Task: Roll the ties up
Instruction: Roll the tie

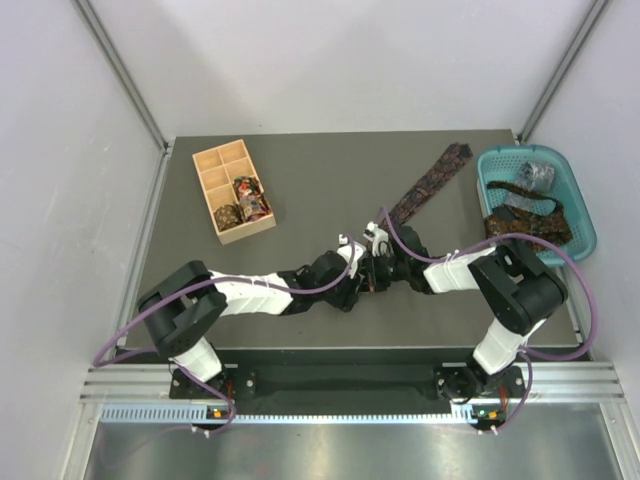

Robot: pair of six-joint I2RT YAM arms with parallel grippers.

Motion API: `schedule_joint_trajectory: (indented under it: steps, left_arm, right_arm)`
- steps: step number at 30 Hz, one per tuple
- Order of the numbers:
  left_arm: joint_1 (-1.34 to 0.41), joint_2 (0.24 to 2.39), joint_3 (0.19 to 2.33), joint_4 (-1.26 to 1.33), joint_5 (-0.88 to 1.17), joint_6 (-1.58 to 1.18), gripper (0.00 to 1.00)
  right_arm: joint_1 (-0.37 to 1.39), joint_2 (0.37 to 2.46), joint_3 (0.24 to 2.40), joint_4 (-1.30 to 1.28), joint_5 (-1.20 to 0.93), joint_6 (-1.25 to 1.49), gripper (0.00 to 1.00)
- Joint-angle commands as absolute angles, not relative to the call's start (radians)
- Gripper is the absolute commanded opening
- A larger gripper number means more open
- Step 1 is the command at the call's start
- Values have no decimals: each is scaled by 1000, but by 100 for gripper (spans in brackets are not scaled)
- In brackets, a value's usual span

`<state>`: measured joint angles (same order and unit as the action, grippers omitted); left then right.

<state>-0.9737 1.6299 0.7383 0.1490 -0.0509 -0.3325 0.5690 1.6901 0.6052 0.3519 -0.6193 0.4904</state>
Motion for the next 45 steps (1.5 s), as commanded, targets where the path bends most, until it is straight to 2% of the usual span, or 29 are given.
schedule_joint_trajectory:
  steps: [1, 3, 5, 8, 14, 15, 16, 18, 21, 24, 26, 27, 28, 30, 35, 37, 41, 45]
  left_arm:
    - [-971, 1666, 785, 43, -5, -351, 53]
    - [-973, 1686, 805, 14, 37, -344, 50]
    - [-974, 1697, 833, -35, 43, -331, 42]
    - [-982, 1713, 845, -81, 31, -322, 38]
    - [-999, 1717, 825, -121, -49, -316, 36]
    - [-1000, 1713, 822, -121, -54, -316, 37]
    - [-1006, 1715, 819, -120, -55, -319, 43]
    - [-1015, 1704, 819, -112, -61, -318, 60]
    - [-1020, 1689, 818, -94, -57, -319, 62]
    - [-1020, 1683, 831, -97, -64, -328, 60]
    - [-1019, 1655, 819, -81, -96, -342, 64]
    - [-1020, 1605, 804, -66, -135, -347, 69]
    - [-1020, 1571, 764, -42, -155, -357, 87]
    - [-1020, 1464, 717, -8, -221, -365, 99]
    - [-1016, 1298, 678, 29, -336, -385, 99]
    - [-1011, 1305, 705, 5, -397, -425, 99]
    - [-1005, 1411, 883, -262, -371, -387, 98]
    - [-1015, 1431, 893, -230, -322, -305, 99]
  right_arm:
    - [555, 1709, 615, 313, -586, 451, 1]
    - [555, 1707, 615, 313, -586, 453, 1]
    - [555, 1707, 614, 313, -586, 454, 1]
    - [555, 1701, 614, 310, -581, 451, 2]
    - [552, 1706, 617, 305, -581, 449, 5]
    - [551, 1706, 618, 305, -583, 449, 6]
    - [551, 1707, 617, 305, -583, 449, 6]
    - [548, 1709, 617, 310, -589, 449, 6]
    - [548, 1710, 617, 313, -594, 449, 5]
    - [548, 1709, 614, 314, -595, 453, 5]
    - [546, 1707, 609, 321, -594, 454, 5]
    - [546, 1709, 607, 322, -595, 454, 5]
    - [545, 1709, 607, 324, -595, 456, 5]
    - [545, 1710, 609, 325, -598, 456, 5]
    - [546, 1709, 606, 328, -598, 459, 5]
    - [545, 1709, 606, 330, -598, 459, 5]
    - [545, 1709, 607, 331, -600, 459, 5]
    - [545, 1709, 604, 331, -600, 459, 5]
